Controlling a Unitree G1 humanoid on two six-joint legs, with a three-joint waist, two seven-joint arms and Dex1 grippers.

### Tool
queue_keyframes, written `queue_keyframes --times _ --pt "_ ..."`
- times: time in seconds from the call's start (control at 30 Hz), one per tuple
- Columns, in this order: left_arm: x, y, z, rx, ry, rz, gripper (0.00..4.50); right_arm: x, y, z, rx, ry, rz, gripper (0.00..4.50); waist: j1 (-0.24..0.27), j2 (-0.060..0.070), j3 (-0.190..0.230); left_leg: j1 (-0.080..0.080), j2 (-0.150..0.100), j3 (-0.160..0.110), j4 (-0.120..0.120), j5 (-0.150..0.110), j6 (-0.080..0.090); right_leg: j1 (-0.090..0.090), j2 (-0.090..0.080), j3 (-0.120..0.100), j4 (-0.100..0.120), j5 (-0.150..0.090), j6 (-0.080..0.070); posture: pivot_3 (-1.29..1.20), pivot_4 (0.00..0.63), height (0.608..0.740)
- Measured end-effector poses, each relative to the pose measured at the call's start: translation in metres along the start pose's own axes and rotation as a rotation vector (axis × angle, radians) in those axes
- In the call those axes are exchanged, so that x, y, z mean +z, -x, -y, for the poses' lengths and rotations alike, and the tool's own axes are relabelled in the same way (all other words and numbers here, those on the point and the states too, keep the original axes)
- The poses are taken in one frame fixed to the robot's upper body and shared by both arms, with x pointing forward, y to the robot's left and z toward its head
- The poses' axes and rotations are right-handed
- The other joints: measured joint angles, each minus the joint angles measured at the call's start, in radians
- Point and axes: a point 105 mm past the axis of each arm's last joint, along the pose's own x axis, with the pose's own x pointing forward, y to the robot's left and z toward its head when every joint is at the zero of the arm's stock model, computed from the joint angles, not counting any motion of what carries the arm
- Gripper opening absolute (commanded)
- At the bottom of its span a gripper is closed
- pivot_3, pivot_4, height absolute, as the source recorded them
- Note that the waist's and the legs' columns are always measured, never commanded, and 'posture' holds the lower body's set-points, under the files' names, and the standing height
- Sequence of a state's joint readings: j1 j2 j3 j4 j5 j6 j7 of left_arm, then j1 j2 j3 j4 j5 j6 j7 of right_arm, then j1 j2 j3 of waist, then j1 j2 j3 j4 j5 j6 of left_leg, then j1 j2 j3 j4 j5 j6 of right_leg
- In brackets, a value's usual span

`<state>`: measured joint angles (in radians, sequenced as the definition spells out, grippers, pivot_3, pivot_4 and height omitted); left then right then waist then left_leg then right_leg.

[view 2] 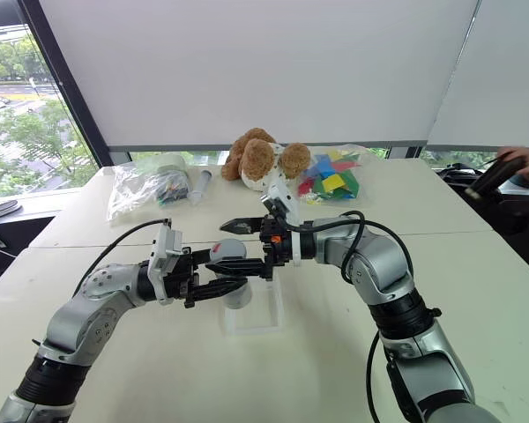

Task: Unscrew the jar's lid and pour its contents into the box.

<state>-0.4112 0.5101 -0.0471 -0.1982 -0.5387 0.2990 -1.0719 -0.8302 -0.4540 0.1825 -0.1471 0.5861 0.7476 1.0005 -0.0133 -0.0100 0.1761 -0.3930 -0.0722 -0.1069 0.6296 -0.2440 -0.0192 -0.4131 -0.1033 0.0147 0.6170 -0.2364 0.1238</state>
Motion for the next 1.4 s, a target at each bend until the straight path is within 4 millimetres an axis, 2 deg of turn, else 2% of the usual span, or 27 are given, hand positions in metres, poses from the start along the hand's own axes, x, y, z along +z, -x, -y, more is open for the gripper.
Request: queue_keyframes --times 0.3,0.53,0.77,0.97,1.07,1.13,1.17,1.3,1.4 --pt "0.0 0.0 0.0 0.003 -0.001 -0.003 2.28 -0.003 0.013 0.001 0.002 -0.012 0.0 4.45 0.0 0.0 0.0 0.0 0.0 0.0 0.0 0.0 0.0 0.0 0.0 0.0 0.0 0.0 0.0 0.0 0.15 0.74" --pt "0.0 0.0 0.001 -0.006 -0.003 -0.002 2.28 -0.002 0.015 -0.006 0.06 -0.011 0.029 4.45 0.0 0.0 0.0 0.0 0.0 0.0 0.0 0.0 0.0 0.0 0.0 0.0 0.0 0.0 0.0 0.0 0.15 0.74" --pt "0.0 0.0 0.001 -0.006 -0.003 -0.002 2.28 0.004 0.01 -0.009 0.077 0.007 0.049 4.45 0.0 0.0 0.0 0.0 0.0 0.0 0.0 0.0 0.0 0.0 0.0 0.0 0.0 0.0 0.0 0.0 0.15 0.74" --pt "0.0 0.0 0.001 -0.006 -0.003 -0.002 2.28 -0.002 0.001 -0.011 0.086 0.027 0.023 4.45 0.0 0.0 0.0 0.0 0.0 0.0 0.0 0.0 0.0 0.0 0.0 0.0 0.0 0.0 0.0 0.0 0.15 0.74" --pt "0.0 0.0 0.001 -0.006 -0.003 -0.002 2.28 -0.002 0.001 -0.01 0.079 0.042 0.023 3.58 0.0 0.0 0.0 0.0 0.0 0.0 0.0 0.0 0.0 0.0 0.0 0.0 0.0 0.0 0.0 0.0 0.15 0.74" --pt "0.0 0.0 0.001 -0.006 -0.003 -0.002 2.28 -0.001 0.0 -0.01 0.082 0.047 0.03 2.62 0.0 0.0 0.0 0.0 0.0 0.0 0.0 0.0 0.0 0.0 0.0 0.0 0.0 0.0 0.0 0.0 0.15 0.74" --pt "0.0 0.0 0.001 -0.006 -0.006 -0.001 2.28 -0.001 0.0 -0.01 0.083 0.045 0.031 2.27 0.0 0.0 0.0 0.0 0.0 0.0 0.0 0.0 0.0 0.0 0.0 0.0 0.0 0.0 0.0 0.0 0.15 0.74" --pt "0.001 0.0 0.001 -0.007 -0.004 0.007 2.28 0.001 -0.001 -0.011 0.088 0.02 0.053 2.29 0.0 0.0 0.0 0.0 0.0 0.0 0.0 0.0 0.0 0.0 0.0 0.0 0.0 0.0 0.0 0.0 0.15 0.74" --pt "0.006 0.0 0.003 -0.021 -0.016 0.023 2.28 0.005 0.003 -0.013 0.106 -0.071 0.127 2.29 0.0 0.0 0.0 0.0 0.0 0.0 0.0 0.0 0.0 0.0 0.0 0.0 0.0 0.0 0.0 0.0 0.15 0.74"
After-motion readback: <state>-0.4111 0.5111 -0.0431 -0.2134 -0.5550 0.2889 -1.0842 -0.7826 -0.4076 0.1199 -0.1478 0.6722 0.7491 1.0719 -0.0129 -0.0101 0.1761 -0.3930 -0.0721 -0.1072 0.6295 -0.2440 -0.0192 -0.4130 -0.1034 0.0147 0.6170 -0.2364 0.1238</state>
